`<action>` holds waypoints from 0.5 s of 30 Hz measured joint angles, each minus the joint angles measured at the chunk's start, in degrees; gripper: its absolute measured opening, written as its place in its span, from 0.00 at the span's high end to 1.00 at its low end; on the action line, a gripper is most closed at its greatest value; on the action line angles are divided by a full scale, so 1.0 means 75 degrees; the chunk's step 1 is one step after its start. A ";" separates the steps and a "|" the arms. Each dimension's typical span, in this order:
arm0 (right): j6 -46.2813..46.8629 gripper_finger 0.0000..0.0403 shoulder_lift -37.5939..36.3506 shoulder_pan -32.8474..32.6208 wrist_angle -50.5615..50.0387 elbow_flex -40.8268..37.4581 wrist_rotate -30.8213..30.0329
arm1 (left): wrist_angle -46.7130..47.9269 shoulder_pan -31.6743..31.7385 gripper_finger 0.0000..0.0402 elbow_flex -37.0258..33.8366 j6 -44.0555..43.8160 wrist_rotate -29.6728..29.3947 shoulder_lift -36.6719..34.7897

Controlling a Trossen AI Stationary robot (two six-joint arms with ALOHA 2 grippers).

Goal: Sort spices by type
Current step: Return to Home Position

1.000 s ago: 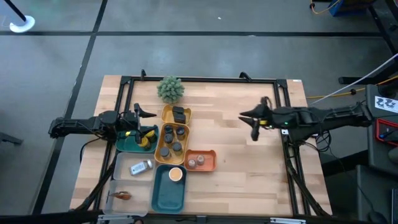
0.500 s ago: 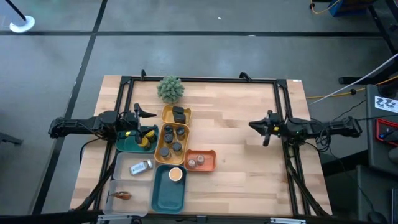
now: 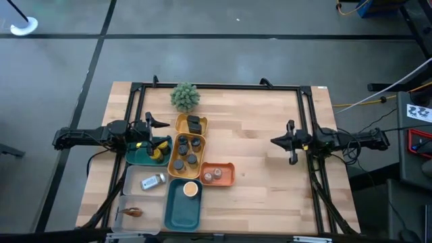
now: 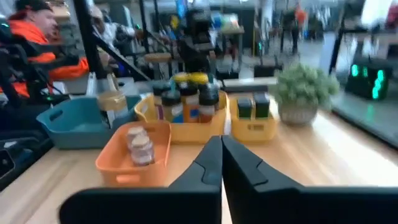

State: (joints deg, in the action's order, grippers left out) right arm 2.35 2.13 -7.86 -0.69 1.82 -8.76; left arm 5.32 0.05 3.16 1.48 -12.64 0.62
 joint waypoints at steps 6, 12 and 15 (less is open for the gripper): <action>-0.0553 0.98 0.0084 0.0000 0.0413 -0.0163 0.0052 | 0.0001 0.0000 0.33 0.0000 0.0000 0.0002 0.0000; -0.0557 0.99 0.0599 0.0000 0.0397 -0.0166 0.0085 | 0.0005 0.0000 0.33 0.0000 0.0000 0.0002 0.0000; -0.0558 0.99 0.0971 0.0000 0.0396 -0.0172 0.0082 | 0.0001 -0.0002 0.33 0.0000 0.0000 0.0002 0.0000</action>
State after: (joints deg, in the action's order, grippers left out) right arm -1.84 9.41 -7.86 2.27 0.54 -8.14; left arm 5.33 0.04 3.16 1.48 -12.62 0.62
